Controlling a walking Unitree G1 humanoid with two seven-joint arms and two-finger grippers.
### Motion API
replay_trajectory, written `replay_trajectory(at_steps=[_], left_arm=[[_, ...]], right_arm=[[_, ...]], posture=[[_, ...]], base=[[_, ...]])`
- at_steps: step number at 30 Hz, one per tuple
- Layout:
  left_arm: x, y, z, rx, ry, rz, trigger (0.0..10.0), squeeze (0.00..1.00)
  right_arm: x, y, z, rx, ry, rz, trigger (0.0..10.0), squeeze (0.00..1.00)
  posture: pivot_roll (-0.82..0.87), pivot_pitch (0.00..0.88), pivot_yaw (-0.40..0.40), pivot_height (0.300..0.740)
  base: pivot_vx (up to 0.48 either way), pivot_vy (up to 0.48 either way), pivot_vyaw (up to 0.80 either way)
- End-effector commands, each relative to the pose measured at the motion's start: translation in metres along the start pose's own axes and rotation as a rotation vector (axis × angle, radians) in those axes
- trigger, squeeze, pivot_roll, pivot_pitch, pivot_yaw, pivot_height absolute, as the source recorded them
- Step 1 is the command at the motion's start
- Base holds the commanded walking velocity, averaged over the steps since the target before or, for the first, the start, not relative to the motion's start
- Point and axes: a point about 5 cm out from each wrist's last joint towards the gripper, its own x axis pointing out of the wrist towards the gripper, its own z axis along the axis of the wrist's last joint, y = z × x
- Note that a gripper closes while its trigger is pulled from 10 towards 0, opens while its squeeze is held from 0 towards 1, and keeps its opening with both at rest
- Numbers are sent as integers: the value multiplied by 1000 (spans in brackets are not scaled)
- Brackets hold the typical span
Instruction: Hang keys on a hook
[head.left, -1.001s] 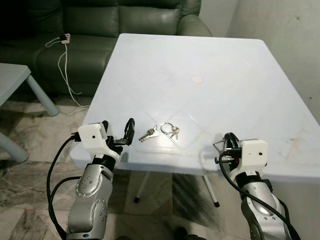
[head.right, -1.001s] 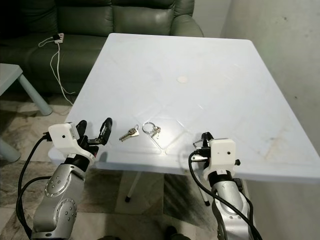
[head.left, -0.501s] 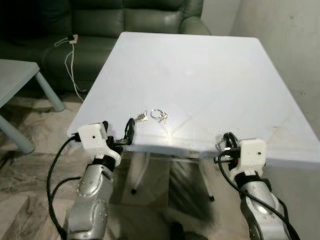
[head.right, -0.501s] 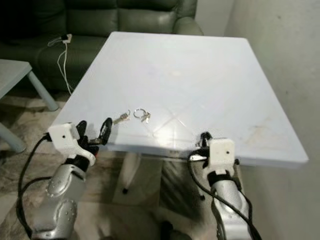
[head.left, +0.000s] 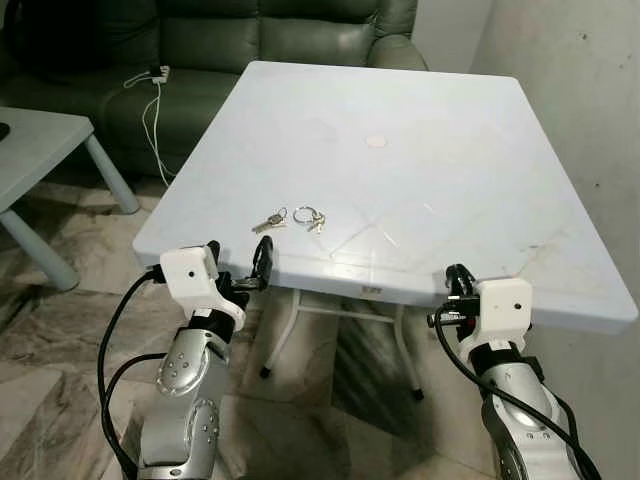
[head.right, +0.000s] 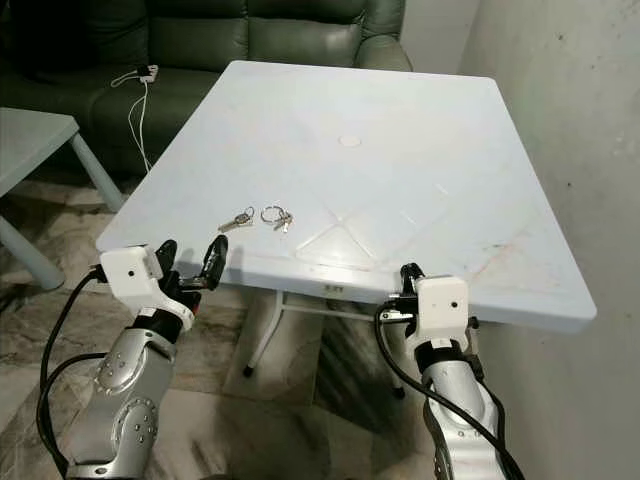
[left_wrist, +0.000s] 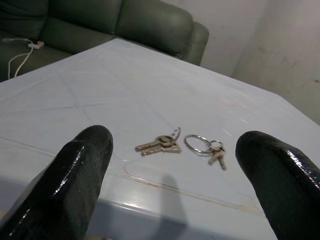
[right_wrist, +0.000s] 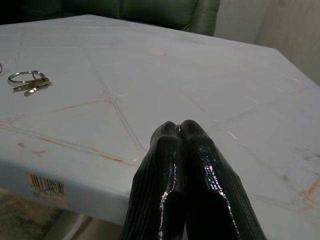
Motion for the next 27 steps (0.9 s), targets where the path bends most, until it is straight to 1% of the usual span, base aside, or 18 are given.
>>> replay_trajectory(at_steps=[1, 9, 27], left_arm=[[1, -1, 1, -1, -6, -9, 10000, 0], [3, 0, 1, -2, -1, -8, 10000, 0], [3, 0, 1, -3, 0, -6, 10000, 0]], right_arm=[[1, -2, 1, -6, -3, -5, 10000, 0], [2, -2, 1, -6, -4, -6, 10000, 0], [2, -1, 2, -5, -6, -3, 10000, 0]], posture=[[-26, 103, -25, 740], [-26, 101, -24, 740], [-22, 101, -28, 740]], base=[[0, 0, 0], [0, 32, 0], [0, 398, 0]])
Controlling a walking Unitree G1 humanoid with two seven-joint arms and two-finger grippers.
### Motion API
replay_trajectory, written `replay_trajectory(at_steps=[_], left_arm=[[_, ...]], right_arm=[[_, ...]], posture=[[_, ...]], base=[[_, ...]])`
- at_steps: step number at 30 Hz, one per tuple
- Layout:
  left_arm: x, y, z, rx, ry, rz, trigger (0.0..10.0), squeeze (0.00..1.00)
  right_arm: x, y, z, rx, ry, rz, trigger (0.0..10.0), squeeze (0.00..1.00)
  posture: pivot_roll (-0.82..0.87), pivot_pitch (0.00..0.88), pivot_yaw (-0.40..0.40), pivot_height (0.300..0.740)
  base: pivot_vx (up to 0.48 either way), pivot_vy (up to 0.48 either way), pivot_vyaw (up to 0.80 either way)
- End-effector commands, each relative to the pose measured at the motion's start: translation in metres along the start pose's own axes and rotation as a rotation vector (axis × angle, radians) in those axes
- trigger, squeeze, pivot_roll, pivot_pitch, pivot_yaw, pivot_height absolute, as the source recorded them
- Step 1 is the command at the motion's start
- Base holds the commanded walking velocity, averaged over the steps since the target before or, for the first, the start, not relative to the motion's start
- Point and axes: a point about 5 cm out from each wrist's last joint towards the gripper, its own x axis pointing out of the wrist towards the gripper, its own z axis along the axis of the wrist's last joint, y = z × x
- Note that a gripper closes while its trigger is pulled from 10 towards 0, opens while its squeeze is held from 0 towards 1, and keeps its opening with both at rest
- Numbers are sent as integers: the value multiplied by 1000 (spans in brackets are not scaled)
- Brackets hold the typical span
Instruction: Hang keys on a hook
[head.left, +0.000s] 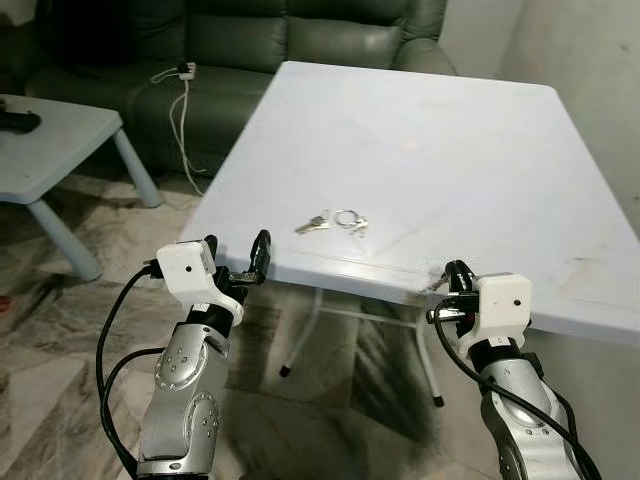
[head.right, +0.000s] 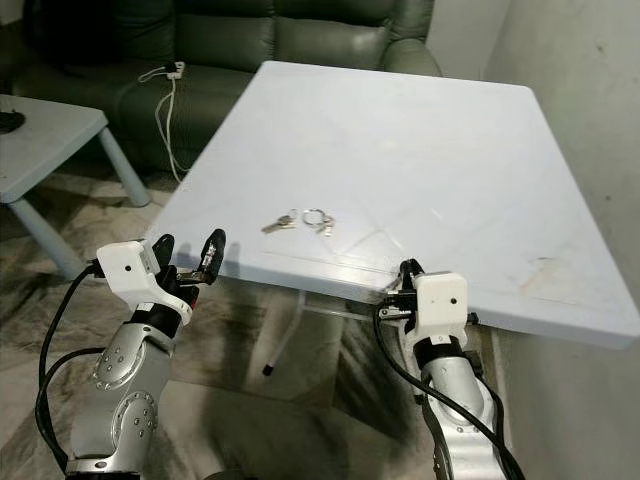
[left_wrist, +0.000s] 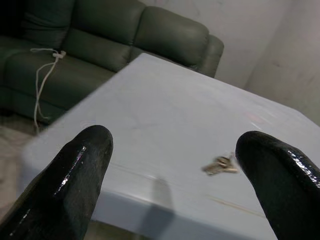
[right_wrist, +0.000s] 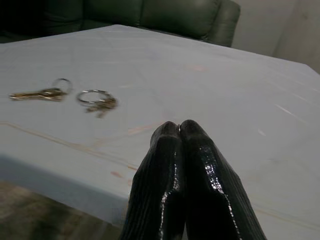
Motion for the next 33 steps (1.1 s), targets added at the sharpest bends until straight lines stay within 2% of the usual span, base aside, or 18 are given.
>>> replay_trajectory(at_steps=[1, 19, 26, 33], left_arm=[[-1, 2, -2, -2, 12, 4, 10000, 0], [-2, 1, -4, -2, 14, 4, 10000, 0], [-2, 1, -4, 12, 12, 7, 10000, 0], [-1, 1, -3, 15, 8, 7, 10000, 0]], right_arm=[[0, -1, 0, 0, 4, -2, 10000, 0], [0, 2, 0, 2, 3, 9, 10000, 0], [1, 2, -1, 5, 10, 11, 10000, 0], [2, 2, -2, 11, 24, 10, 10000, 0]], posture=[[-22, 101, -28, 740], [-18, 93, -33, 740], [-19, 88, -33, 740], [-21, 92, -30, 740]], base=[[0, 431, 0], [0, 435, 0], [0, 0, 0], [0, 0, -684]])
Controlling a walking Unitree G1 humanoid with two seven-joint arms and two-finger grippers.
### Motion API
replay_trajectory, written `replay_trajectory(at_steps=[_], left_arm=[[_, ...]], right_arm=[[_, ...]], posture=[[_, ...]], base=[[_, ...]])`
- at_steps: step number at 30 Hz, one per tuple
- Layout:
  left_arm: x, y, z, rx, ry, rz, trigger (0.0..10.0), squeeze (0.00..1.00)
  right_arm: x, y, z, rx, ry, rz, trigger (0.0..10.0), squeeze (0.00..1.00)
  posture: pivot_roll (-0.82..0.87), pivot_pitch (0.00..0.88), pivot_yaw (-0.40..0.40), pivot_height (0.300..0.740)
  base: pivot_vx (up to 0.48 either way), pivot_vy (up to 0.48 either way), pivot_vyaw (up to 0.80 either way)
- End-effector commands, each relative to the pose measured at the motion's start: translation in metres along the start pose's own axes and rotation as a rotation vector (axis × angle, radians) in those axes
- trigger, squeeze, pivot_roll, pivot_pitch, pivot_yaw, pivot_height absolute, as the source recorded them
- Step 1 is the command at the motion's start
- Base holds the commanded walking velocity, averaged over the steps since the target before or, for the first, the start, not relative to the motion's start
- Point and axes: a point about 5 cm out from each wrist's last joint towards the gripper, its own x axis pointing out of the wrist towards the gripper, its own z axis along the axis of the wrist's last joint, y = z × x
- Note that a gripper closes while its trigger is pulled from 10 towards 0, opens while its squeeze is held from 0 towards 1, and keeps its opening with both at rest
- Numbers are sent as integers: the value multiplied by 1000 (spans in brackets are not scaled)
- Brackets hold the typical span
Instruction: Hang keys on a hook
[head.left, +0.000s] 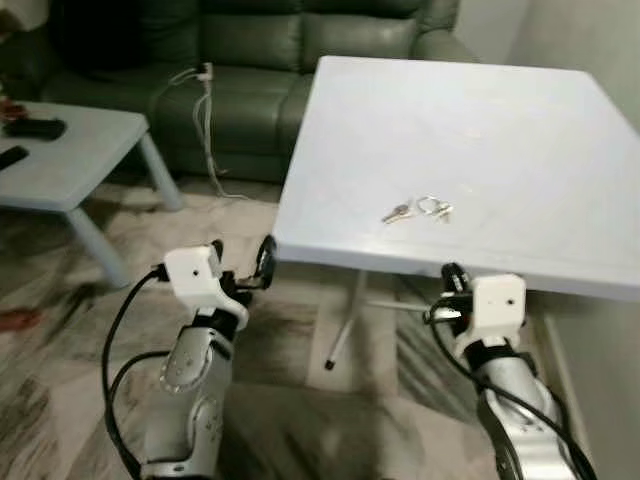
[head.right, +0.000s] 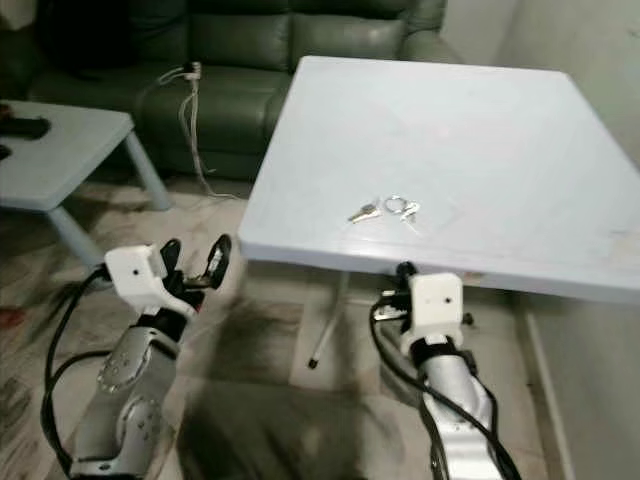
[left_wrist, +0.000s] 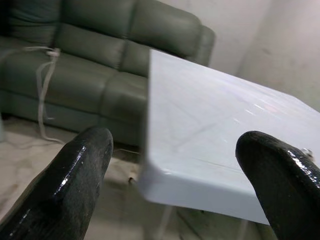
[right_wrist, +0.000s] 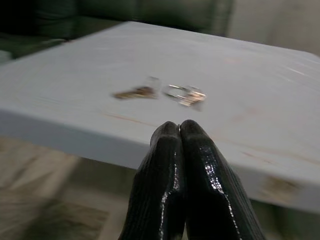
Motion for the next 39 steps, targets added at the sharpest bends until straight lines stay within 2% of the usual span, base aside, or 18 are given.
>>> replay_trajectory(at_steps=[1, 30, 39], left_arm=[[2, -6, 0, 2, -1, -18, 10000, 0], [8, -6, 5, 37, -25, -51, 10000, 0], [11, -6, 7, 26, -30, -65, 10000, 0]], right_arm=[[-1, -6, 0, -1, 11, -19, 10000, 0], [5, -6, 2, 4, -4, -33, 10000, 0], [7, -4, 2, 7, -10, -32, 10000, 0]], posture=[[-22, 91, -29, 740], [-22, 82, -12, 740], [-19, 71, -10, 740]], base=[[0, 0, -744], [0, 0, -744], [0, 0, -744]])
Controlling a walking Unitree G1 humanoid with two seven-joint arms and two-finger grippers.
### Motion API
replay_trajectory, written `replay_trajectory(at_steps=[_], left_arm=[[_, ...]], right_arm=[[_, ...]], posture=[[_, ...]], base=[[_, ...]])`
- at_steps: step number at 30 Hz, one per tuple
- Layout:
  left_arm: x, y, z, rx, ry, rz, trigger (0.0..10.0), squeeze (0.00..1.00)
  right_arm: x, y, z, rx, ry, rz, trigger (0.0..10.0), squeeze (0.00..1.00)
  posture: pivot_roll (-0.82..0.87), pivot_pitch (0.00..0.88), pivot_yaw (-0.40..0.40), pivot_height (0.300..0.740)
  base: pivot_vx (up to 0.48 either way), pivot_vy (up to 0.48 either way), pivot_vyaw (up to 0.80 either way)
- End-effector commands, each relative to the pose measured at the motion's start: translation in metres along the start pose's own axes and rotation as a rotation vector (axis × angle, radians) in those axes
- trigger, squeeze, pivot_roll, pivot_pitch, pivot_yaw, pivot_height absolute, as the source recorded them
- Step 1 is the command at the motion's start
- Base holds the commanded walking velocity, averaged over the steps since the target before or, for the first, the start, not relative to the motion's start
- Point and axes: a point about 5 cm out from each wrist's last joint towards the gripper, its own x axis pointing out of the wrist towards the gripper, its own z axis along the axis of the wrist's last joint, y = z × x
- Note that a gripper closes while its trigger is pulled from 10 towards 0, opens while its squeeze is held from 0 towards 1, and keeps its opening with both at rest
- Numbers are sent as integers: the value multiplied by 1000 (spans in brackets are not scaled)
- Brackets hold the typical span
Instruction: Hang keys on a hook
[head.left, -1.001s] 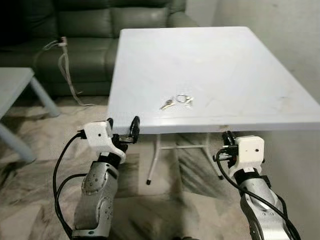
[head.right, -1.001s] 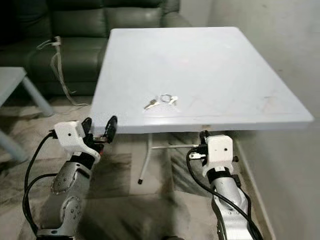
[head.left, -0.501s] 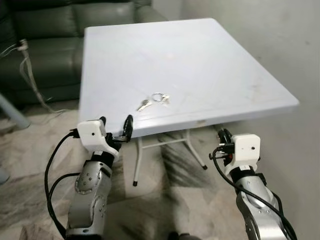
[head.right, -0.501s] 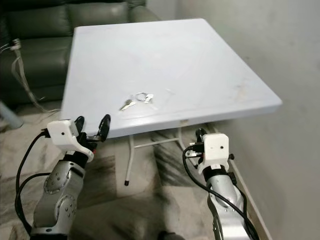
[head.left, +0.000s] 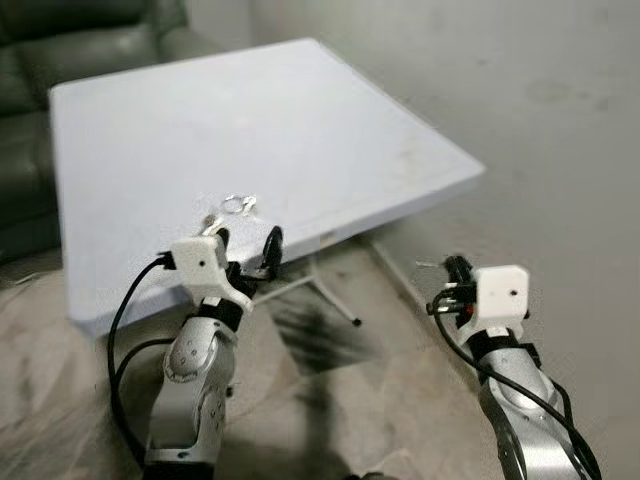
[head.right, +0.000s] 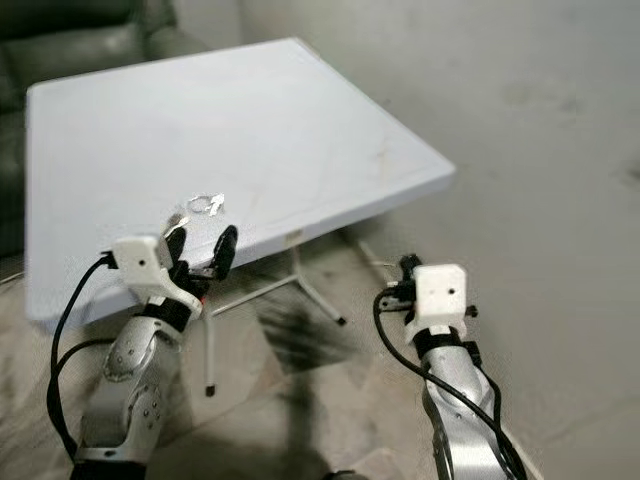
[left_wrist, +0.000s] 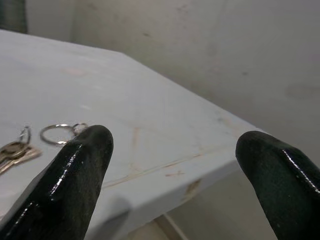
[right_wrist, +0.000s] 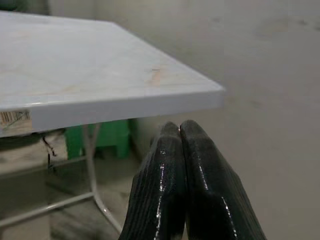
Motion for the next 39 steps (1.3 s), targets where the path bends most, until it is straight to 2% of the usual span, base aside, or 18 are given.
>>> replay_trajectory(at_steps=[1, 39], left_arm=[[1, -2, 1, -5, -4, -10, 10000, 0], [13, -2, -2, 21, 13, -15, 10000, 0]], right_arm=[[0, -3, -1, -4, 3, -8, 10000, 0], [5, -9, 2, -16, -18, -24, 10000, 0]], posture=[[-21, 67, -9, 740], [-41, 44, -2, 740]], base=[[0, 0, -744], [0, 0, -744]])
